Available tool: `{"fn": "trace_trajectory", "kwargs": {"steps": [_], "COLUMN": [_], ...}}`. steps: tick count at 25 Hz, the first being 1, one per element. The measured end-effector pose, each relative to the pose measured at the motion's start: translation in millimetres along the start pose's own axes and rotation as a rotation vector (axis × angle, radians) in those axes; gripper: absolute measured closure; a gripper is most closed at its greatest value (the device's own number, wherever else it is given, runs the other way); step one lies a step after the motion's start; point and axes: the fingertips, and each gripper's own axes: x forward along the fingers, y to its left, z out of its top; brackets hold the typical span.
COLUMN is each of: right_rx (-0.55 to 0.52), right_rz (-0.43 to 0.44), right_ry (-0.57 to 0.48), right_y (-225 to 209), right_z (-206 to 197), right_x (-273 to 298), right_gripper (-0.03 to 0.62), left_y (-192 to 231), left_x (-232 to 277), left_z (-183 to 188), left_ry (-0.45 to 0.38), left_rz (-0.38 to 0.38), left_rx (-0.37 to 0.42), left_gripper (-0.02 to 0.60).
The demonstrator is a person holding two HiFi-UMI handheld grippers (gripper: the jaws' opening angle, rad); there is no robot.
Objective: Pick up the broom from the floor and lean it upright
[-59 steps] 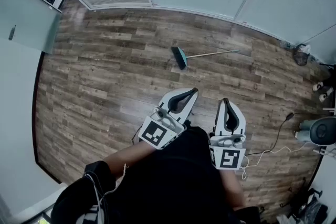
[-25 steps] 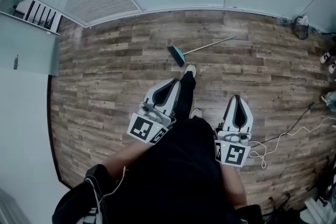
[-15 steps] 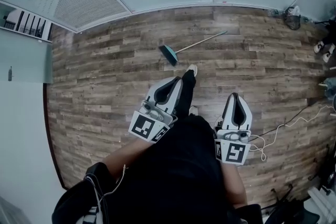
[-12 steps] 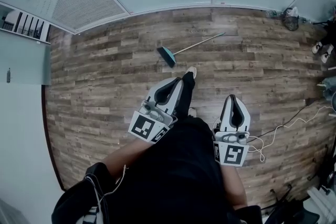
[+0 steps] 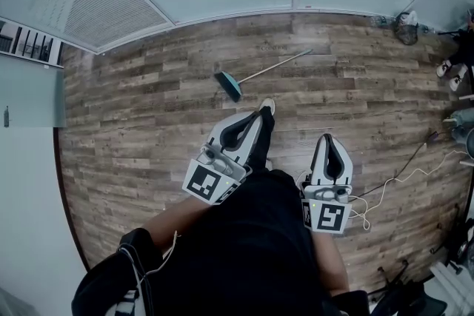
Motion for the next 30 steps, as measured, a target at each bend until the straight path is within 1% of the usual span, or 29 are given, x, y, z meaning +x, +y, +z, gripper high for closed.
{"fn": "trace_trajectory", "kwargs": {"steps": [4, 8, 10, 12, 15, 17, 19, 21, 23, 27, 30], "right_rx": [0.003, 0.002, 0.001, 0.015, 0.010, 0.022, 0.034, 0.018, -0.015, -0.064, -0.096], "right_rz": [-0.034, -0.054, -0.061, -0.059, -0.051, -0.063, -0.074, -0.056, -0.020, 0.038, 0.091], "right_ry": [0.031, 0.064, 0.101, 0.122, 0.129, 0.129, 0.131, 0.141, 0.148, 0.164, 0.188], "right_y": [-19, -35, -41, -47, -56, -65, -73, -74, -70, -57, -44], "right_z": [-7, -18, -29, -34, -31, -27, -25, -23, -20, -18, -19], "right_x": [32, 79, 105, 129, 163, 187, 210, 228, 242, 266, 282], "right_gripper": [0.574, 0.574, 0.574, 0.574, 0.575, 0.574, 0.574, 0.574, 0.574, 0.575, 0.574], "left_y": [21, 60, 81, 93, 107, 122, 138, 149, 159, 185, 200], "left_x": [32, 67, 85, 103, 131, 149, 161, 168, 176, 190, 192], "left_z": [-6, -7, -4, 3, 15, 16, 14, 15, 17, 16, 5], "left_ry": [0.021, 0.037, 0.030, 0.018, -0.012, -0.012, -0.006, -0.020, -0.033, -0.041, -0.023], "left_rz": [-0.014, -0.008, 0.005, -0.007, -0.038, -0.032, -0.023, -0.020, -0.017, 0.010, 0.034], "left_rx": [-0.019, -0.035, -0.050, -0.037, -0.048, -0.064, -0.058, -0.031, -0.019, -0.042, -0.060], "left_gripper": [0.563, 0.563, 0.563, 0.563, 0.563, 0.563, 0.563, 0.563, 0.563, 0.563, 0.563]}}
